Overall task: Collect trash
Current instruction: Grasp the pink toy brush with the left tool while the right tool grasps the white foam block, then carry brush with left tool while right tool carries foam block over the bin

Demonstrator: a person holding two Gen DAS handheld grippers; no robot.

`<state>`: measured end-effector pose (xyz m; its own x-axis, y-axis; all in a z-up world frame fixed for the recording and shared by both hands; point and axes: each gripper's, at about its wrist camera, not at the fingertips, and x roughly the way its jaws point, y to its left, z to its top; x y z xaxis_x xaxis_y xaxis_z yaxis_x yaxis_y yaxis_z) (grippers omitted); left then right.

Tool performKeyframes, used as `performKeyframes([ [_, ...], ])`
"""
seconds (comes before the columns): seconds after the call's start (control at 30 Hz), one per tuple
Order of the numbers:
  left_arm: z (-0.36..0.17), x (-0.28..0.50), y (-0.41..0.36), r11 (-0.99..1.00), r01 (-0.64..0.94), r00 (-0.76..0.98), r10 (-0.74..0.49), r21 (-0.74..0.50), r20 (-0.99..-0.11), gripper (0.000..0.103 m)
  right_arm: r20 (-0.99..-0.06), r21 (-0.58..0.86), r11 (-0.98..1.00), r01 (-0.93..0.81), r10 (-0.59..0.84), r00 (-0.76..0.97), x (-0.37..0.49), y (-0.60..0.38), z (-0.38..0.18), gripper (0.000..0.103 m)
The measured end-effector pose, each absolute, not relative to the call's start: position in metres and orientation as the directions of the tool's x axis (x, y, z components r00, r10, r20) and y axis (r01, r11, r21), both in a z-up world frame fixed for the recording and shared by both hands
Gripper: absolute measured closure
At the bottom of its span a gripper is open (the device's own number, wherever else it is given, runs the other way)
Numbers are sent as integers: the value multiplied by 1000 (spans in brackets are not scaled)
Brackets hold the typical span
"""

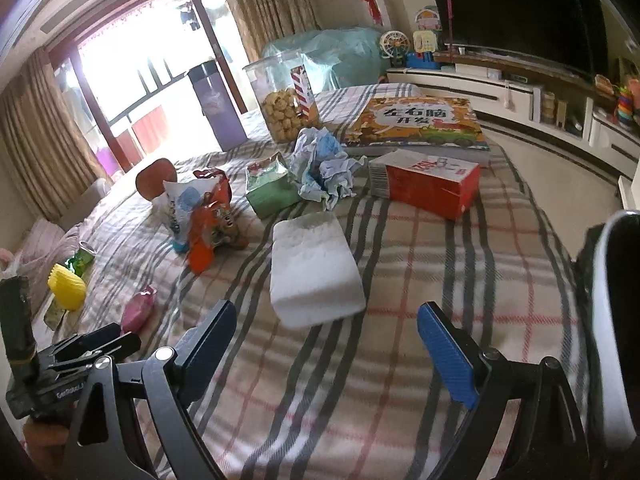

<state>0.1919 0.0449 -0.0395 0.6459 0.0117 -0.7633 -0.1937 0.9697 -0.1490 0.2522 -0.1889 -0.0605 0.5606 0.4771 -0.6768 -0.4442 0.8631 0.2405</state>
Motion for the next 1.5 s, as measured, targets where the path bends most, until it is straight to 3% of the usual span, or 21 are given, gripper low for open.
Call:
performKeyframes([
  [0.1,-42,195,43,974,-179,645,11,-137,-764,46,-688,225,860,-459,473,550,260,-179,-65,11],
  [0.17,-43,196,42,976,-171,647,10,-133,-763,62,-699,211,857,-470,468,541,264,-173,-69,14],
  [0.2,-43,196,42,977,-164,648,5,-133,-761,68,-705,202,856,-475,464,536,266,-170,-70,18],
  [0.27,-43,195,41,978,-156,650,-4,-139,-760,76,-717,187,853,-487,457,526,267,-165,-73,49],
  [0.33,-43,194,40,978,-142,651,-25,-154,-759,84,-722,180,855,-486,450,525,266,-165,-74,54],
  [0.87,-24,184,-26,971,52,666,-209,-235,-716,85,-641,301,859,-414,503,580,210,-241,-50,54],
  [1.5,-10,193,-112,932,260,639,-361,-251,-679,85,-594,337,903,-267,424,683,171,-333,-35,54],
])
